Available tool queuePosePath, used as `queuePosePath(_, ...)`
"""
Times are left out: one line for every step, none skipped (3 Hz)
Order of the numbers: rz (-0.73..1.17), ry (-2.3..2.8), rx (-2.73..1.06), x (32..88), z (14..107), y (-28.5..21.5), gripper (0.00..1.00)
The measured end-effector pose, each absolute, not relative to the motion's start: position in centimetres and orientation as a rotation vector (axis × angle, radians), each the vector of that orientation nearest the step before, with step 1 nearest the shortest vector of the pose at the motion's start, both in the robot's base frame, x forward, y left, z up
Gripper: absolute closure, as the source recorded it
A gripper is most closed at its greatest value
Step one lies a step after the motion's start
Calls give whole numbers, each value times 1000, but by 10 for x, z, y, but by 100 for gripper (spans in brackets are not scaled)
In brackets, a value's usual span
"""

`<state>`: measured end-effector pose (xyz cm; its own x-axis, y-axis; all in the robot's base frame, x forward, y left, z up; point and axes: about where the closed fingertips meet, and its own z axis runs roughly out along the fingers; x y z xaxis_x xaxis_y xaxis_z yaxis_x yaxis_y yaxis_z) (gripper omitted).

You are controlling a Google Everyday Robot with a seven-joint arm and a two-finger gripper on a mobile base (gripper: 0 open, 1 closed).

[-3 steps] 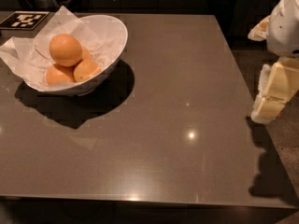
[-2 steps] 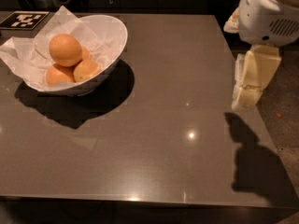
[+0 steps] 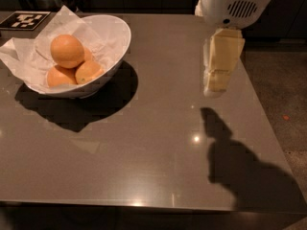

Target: Pick orange from white bowl

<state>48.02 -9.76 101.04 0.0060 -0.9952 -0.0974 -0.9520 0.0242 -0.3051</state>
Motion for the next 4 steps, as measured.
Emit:
queuePosePath(-250,1945,-2035,493,1024,-59,0)
queuePosePath(-274,1858,-2082,521,1040,-1,0)
queuePosePath(-269,1773,-2086,525,1051,29,0)
queuePosePath(-269,1775,-2083,525,1051,28,0)
